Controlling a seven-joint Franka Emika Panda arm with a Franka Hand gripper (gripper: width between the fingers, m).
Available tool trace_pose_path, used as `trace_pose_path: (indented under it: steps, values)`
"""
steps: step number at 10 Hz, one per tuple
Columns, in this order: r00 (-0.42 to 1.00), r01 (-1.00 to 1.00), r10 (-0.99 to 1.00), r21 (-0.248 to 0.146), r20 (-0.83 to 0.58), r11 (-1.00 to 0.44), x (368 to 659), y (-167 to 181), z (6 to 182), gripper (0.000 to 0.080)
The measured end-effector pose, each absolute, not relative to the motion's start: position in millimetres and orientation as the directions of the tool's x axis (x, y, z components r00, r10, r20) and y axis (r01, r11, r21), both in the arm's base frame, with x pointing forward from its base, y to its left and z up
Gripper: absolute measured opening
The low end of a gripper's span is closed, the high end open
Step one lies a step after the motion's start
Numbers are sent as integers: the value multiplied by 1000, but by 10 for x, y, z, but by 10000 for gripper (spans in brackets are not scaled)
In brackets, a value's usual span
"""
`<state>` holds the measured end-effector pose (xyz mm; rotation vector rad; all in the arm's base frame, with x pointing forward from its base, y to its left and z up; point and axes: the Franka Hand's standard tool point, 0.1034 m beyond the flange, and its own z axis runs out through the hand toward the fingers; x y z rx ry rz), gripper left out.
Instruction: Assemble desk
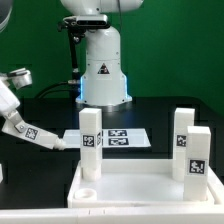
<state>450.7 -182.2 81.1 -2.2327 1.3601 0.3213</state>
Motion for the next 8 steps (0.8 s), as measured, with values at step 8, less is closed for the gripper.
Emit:
trace_pose_path:
  steps: [8]
  values:
    - [669, -709, -742, -258, 50, -657, 5576, -1641, 1556, 285]
